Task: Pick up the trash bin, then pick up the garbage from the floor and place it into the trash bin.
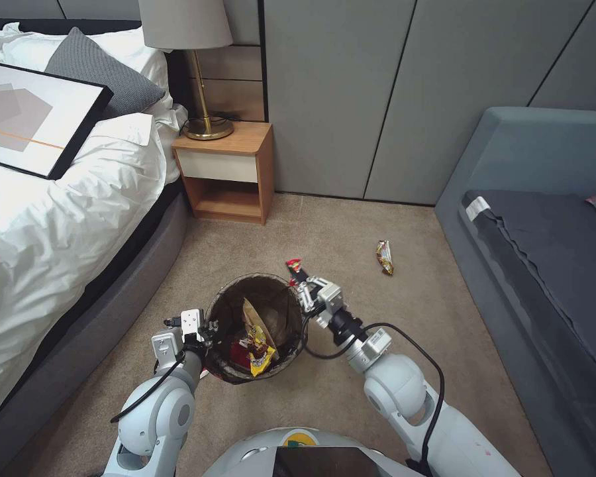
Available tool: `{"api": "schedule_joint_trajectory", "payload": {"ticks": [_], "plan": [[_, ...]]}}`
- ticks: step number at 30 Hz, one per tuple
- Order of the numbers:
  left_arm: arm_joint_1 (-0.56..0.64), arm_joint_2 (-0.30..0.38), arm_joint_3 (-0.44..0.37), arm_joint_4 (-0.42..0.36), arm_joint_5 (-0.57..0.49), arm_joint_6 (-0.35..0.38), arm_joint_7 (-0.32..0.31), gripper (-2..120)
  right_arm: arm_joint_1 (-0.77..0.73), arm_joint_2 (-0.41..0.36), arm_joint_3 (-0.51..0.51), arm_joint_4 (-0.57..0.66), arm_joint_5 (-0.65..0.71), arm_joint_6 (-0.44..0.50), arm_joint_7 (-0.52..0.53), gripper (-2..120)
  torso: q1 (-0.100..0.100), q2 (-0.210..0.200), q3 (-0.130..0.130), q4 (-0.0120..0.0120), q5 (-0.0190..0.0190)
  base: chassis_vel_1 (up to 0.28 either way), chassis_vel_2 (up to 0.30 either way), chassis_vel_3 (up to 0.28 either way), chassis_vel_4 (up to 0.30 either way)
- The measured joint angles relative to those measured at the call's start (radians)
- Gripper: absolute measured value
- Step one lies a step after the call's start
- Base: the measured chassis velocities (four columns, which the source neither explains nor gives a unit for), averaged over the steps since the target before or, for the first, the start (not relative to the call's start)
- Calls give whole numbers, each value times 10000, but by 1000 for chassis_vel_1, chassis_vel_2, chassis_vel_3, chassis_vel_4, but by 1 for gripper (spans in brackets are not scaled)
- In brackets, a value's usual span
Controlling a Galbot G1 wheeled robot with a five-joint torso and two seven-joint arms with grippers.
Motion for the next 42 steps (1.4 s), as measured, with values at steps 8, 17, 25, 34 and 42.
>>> {"api": "schedule_joint_trajectory", "payload": {"ticks": [8, 17, 25, 34, 42], "plan": [[61, -2, 110, -23, 4, 79, -18, 3, 465, -646, -2304, -21, 274, -441, -325, 0, 0, 0, 0, 0, 0, 0, 0, 0, 0], [95, -50, 130, -132, 6, 88, -16, 3, 264, -484, -2824, -786, -211, -324, -318, 0, 0, 0, 0, 0, 0, 0, 0, 0, 0], [84, -71, 124, -141, 9, 89, -7, 3, 259, -326, -2808, -924, -294, -256, -329, 24, 0, 0, 0, 0, 0, 0, 0, 0, 0], [72, -87, 106, -140, 9, 90, -1, 3, 306, -272, -2788, -924, -303, -234, -375, 53, 0, 0, 0, 0, 0, 0, 0, 0, 0], [85, -98, 109, -132, 10, 101, 1, 3, 355, -242, -2763, -928, -309, -188, -370, 84, 0, 0, 0, 0, 1, 0, 0, 0, 0]]}}
